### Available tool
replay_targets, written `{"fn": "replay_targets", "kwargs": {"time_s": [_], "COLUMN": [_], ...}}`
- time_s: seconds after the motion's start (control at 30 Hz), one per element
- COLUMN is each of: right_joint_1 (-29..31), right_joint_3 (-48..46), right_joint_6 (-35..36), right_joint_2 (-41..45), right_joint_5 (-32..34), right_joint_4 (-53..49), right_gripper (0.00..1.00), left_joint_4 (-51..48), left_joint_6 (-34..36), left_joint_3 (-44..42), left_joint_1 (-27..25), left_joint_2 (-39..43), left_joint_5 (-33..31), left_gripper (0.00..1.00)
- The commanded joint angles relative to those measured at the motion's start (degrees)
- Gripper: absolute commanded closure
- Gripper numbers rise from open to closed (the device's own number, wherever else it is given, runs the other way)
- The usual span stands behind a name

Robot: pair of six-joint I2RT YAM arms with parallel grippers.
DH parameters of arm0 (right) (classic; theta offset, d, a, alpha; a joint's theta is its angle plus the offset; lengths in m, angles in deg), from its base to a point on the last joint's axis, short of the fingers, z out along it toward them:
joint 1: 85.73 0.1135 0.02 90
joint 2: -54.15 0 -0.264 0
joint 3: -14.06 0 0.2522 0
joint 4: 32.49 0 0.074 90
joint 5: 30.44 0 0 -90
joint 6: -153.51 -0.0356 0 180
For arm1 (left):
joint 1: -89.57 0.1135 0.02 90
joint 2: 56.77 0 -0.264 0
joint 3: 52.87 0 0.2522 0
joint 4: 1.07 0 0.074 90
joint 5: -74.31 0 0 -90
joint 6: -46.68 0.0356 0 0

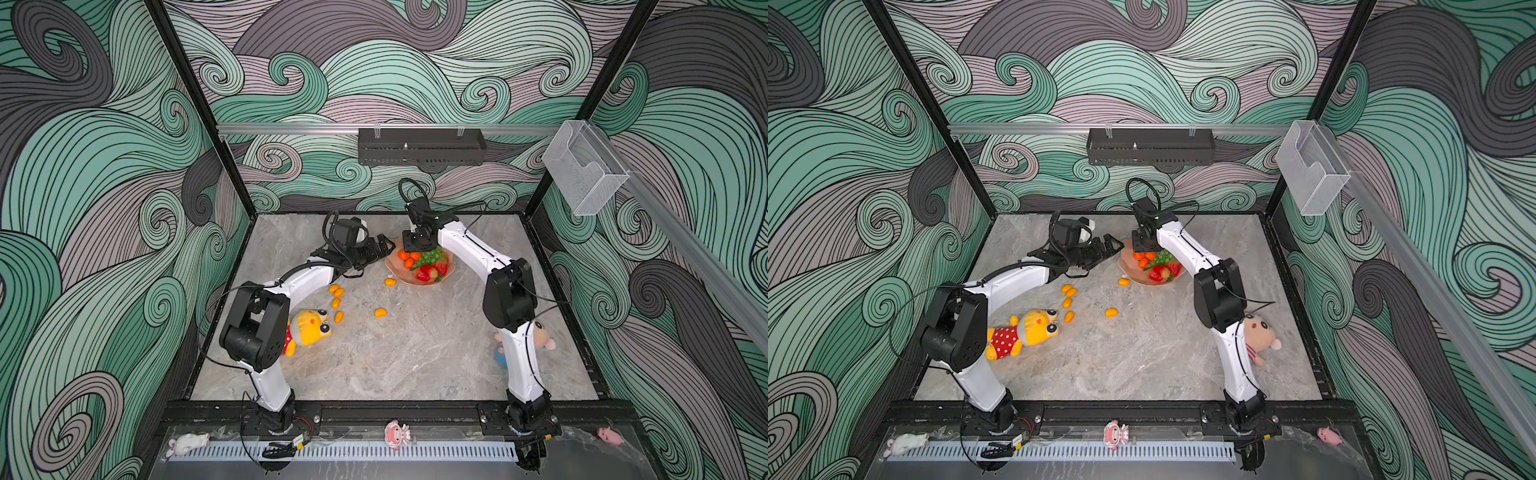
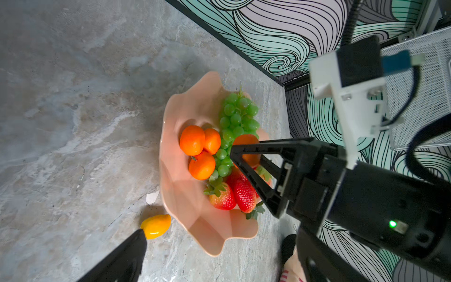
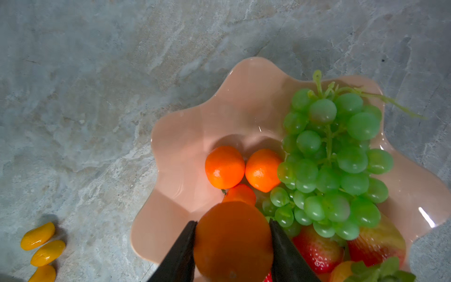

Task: Place and organize the fake fruits in the fruit bowl
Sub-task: 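Carry the tangerine over the pink bowl and lower it inside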

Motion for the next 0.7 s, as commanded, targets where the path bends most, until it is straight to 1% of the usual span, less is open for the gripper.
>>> {"fn": "replay_targets", "kwargs": {"time_s": [0.0, 0.3, 0.67], "right_joint_1": [-0.93, -1.22, -1.31], "right_joint_3": [6.15, 17.54, 25.87], "right_joint_6": [0.97, 1.95, 4.70], "right_joint_2": [-3.81, -12.37, -19.20], "right_joint_5": [-0.05, -0.03, 1.77], "right_joint_4": [-3.05, -6.58, -8.10], "right_gripper": [0.56, 0.55, 0.53], "left_joint_4": [1.15, 0.80, 0.56], "left_joint_6": [0.11, 0.46, 0.64], "left_joint_3": [2.19, 2.28, 2.16], "left_joint_1": [0.55, 1.25, 1.35], "left_joint_2": [-1.67, -1.98, -2.37], "left_joint_5": [0.58, 1.11, 1.99], "left_gripper": [0.02, 0.01, 0.01]}}
